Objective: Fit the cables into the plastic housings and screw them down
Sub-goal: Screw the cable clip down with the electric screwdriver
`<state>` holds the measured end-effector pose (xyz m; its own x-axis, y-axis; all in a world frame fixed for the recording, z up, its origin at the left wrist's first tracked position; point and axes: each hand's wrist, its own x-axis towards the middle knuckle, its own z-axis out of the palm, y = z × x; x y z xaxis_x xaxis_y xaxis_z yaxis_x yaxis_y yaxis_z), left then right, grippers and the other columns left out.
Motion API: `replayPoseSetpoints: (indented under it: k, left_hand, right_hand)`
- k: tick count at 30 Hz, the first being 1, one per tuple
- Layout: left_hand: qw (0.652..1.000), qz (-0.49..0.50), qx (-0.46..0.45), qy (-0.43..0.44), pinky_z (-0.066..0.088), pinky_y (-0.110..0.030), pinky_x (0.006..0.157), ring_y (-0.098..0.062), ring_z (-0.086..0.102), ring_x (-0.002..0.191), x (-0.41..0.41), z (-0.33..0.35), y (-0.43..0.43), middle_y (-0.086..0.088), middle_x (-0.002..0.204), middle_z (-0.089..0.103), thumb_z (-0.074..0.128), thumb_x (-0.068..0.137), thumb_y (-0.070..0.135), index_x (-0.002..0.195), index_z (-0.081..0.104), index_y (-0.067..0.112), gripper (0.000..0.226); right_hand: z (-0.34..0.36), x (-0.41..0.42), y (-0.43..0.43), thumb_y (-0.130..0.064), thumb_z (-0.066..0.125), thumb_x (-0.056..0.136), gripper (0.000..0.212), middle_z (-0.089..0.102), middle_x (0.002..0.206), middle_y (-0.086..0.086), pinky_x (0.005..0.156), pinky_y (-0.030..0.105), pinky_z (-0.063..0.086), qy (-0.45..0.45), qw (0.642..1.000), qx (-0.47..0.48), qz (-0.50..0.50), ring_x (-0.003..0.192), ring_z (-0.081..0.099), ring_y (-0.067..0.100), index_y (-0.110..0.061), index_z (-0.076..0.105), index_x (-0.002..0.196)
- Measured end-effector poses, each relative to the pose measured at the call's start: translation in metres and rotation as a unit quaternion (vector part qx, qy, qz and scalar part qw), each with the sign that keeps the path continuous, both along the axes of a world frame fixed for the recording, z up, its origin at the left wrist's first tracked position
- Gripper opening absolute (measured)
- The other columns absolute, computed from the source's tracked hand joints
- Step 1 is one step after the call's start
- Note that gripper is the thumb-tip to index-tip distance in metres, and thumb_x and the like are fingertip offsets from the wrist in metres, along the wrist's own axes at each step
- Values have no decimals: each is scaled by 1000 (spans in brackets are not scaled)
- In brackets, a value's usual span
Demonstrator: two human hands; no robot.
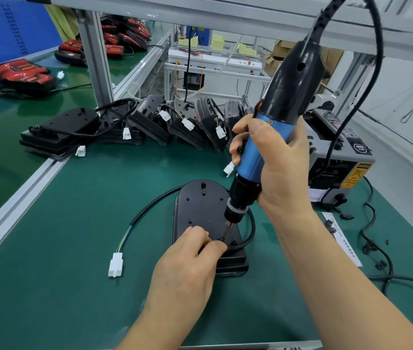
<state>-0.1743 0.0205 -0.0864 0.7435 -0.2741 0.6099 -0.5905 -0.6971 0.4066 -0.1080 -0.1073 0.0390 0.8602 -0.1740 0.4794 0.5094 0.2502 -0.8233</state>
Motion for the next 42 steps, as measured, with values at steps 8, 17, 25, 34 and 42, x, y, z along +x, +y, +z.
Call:
replayPoseSetpoints:
  k: [8, 17, 25, 34, 42]
  left_hand:
    - [1000, -3, -2, 1, 49, -32, 48, -22, 64, 76, -1, 1, 0, -2, 77, 52, 71, 74, -5, 85, 69, 12, 20]
    - [1000, 3, 0, 1, 48, -33, 46, -21, 64, 75, -1, 2, 0, -3, 76, 52, 64, 76, 3, 84, 69, 12, 14]
    - [1000, 0, 1, 19, 48, -35, 46, -22, 64, 75, -1, 2, 0, -4, 77, 52, 76, 70, -5, 86, 69, 11, 24]
    - [1000, -3, 1, 28, 49, -33, 47, -23, 65, 74, -3, 4, 1, -4, 78, 54, 72, 74, -4, 85, 69, 11, 19]
    - [999, -4, 3, 47, 49, -33, 45, -21, 64, 74, -4, 8, 1, -3, 77, 52, 79, 67, -7, 81, 68, 13, 27]
  right_hand:
    - [1, 0, 4, -8, 59, 80, 18, 62, 77, 9, 52, 31, 45, 6, 1000, -27, -3, 56, 55, 23, -8, 49, 96]
    - [-1, 2, 3, -8, 59, 80, 24, 58, 74, 10, 52, 30, 46, 13, 999, -39, -4, 55, 55, 23, 4, 50, 99]
    - [-4, 2, 3, -7, 58, 81, 18, 56, 73, 10, 51, 30, 45, 4, 999, -38, 3, 55, 54, 23, -5, 47, 95]
    - [-4, 3, 0, -23, 66, 75, 27, 69, 85, 8, 59, 31, 53, 8, 1000, -22, 10, 71, 68, 26, -14, 54, 97]
    - [-13, 10, -36, -20, 59, 84, 29, 70, 92, 14, 87, 42, 54, 91, 984, 149, -39, 91, 68, 32, -7, 49, 108]
